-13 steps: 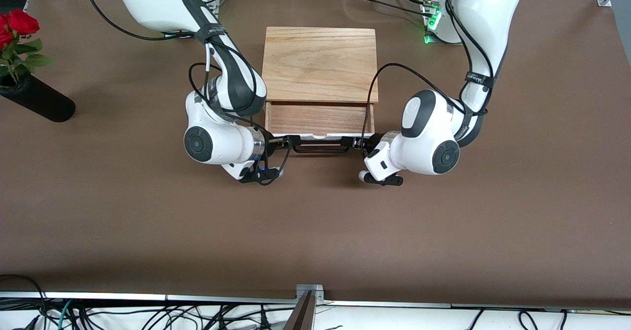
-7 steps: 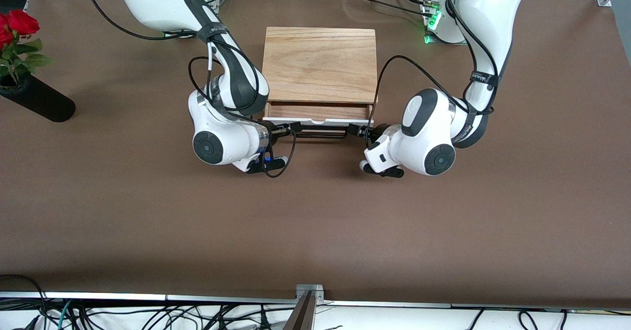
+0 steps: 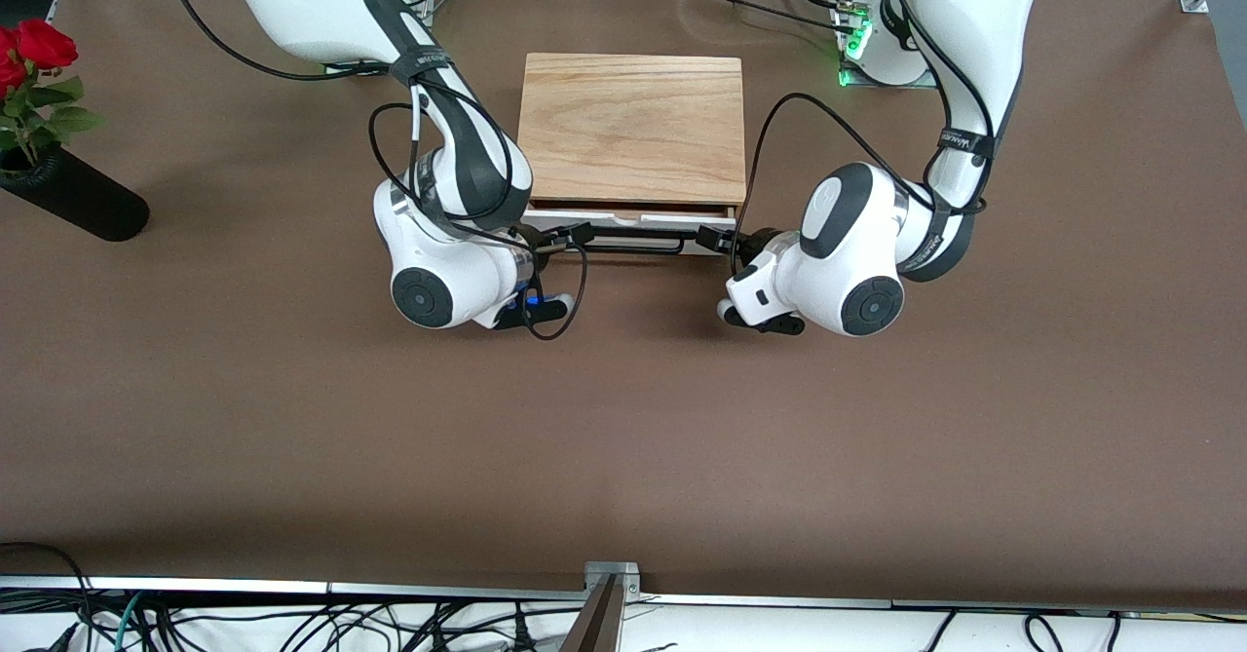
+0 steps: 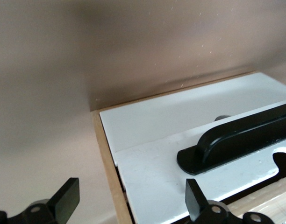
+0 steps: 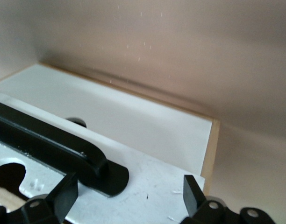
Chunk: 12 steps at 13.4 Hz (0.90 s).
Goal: Close drawer with both arms simultaneously
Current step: 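Push the white drawer into the wooden cabinet with both grippers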
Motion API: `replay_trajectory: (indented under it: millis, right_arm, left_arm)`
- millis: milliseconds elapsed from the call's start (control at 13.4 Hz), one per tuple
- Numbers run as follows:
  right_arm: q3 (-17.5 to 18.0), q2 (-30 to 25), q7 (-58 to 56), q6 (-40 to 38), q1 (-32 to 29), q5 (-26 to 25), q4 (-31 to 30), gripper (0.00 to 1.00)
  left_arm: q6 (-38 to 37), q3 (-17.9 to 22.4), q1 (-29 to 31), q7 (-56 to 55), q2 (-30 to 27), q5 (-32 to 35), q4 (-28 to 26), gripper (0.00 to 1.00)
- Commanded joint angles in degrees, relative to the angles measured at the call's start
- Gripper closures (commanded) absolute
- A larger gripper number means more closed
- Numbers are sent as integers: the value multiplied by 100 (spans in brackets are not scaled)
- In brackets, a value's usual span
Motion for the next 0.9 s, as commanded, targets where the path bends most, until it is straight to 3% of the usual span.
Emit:
replay_trajectory:
  millis: [0, 599, 823]
  right_arm:
    - [67, 64, 8, -403, -42, 151, 19, 0]
    - [58, 266, -10, -791, -24, 371, 37, 0]
    - [-29, 258, 8, -502, -138, 336, 536, 0]
  left_arm:
    - [11, -23, 26, 342, -428, 159, -569, 0]
    - [-41, 21, 69, 361, -490, 150, -641, 0]
    - [-435, 30, 683, 387, -543, 159, -185, 0]
